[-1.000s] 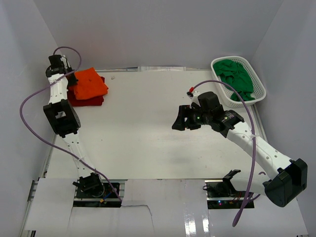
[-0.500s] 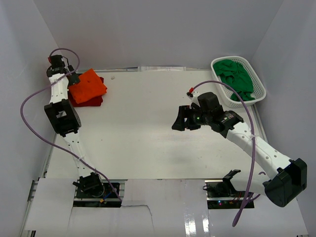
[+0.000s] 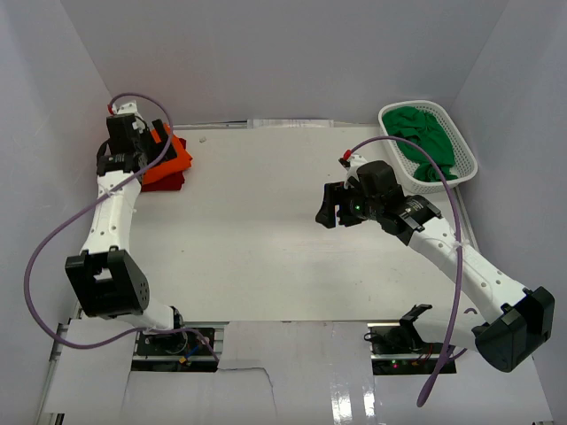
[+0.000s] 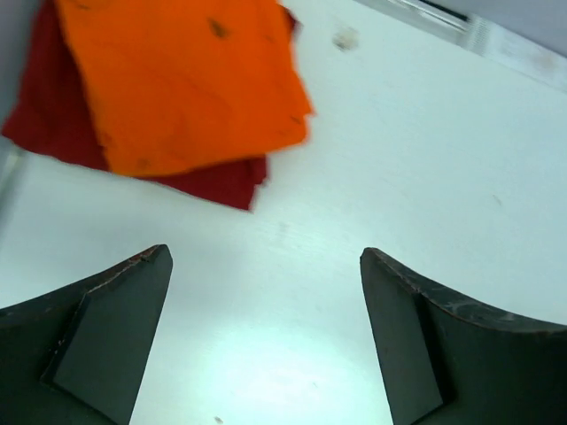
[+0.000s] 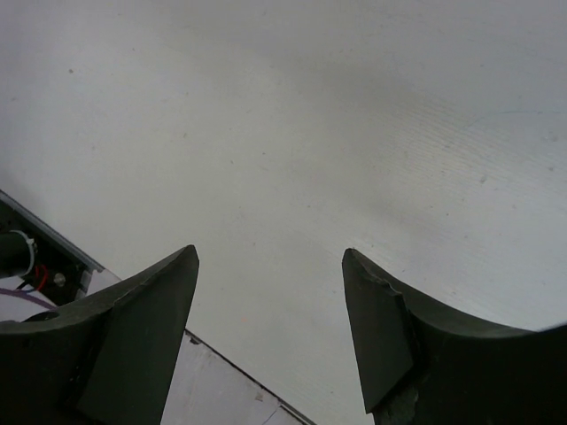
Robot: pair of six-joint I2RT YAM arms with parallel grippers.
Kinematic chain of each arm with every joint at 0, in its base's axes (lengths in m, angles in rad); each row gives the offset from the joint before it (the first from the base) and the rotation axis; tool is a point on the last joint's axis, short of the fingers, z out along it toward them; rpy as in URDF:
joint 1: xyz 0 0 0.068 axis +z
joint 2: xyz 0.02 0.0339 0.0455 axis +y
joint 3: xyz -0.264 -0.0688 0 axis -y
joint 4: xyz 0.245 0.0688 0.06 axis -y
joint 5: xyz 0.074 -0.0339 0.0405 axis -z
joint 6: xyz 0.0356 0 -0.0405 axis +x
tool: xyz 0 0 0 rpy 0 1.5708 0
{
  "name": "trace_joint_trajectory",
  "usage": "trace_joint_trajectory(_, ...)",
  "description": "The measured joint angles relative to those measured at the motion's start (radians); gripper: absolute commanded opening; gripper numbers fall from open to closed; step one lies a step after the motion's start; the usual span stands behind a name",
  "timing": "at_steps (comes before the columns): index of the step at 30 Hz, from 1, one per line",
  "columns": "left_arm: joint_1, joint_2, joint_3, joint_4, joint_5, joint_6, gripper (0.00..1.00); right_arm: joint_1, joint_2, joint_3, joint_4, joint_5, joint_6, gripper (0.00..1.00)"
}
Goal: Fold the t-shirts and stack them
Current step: Put the neatly folded tshirt into the corner of the board with the left arm
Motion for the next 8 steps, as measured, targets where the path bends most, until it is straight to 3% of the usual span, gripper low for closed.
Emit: trace_joint_trajectory(8,-0.167,-0.3,-0.343,0.064,0.174,-0.009,0.98,-0.006,-0.01,0.018,-0.005,0.177,-0.074,0.73)
